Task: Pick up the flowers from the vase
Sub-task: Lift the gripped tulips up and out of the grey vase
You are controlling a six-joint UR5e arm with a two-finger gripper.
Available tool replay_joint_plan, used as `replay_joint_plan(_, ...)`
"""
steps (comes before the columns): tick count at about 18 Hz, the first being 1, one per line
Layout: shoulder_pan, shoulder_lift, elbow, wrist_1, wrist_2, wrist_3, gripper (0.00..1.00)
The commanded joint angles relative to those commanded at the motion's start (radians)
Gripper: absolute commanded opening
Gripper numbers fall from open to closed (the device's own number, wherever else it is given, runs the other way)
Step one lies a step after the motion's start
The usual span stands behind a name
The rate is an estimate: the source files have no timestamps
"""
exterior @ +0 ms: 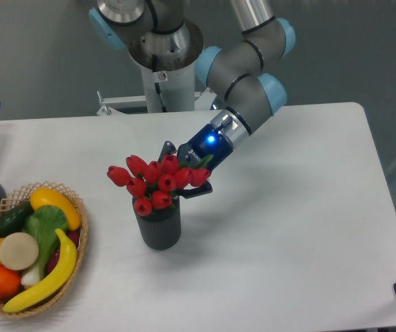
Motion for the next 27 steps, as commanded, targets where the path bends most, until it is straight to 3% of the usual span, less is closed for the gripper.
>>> replay_joint_plan(9,0.014,0.057,0.038,0.0,-0.055,-0.147,0.34)
replay_joint_plan(11,0.02,0.06,0.07,0.0,-0.064,-0.19,0.34)
replay_joint_plan(16,0.02,0.06,0.192,-0.002,-0.067,-0.447,0.38)
replay_joint_plan(21,0.038,0.087,0.213,-0.002,-0.069,-0.535,0.39)
replay_joint_plan(27,0.052,0.084,0.352,-0.003,-0.074,-0.704,0.38)
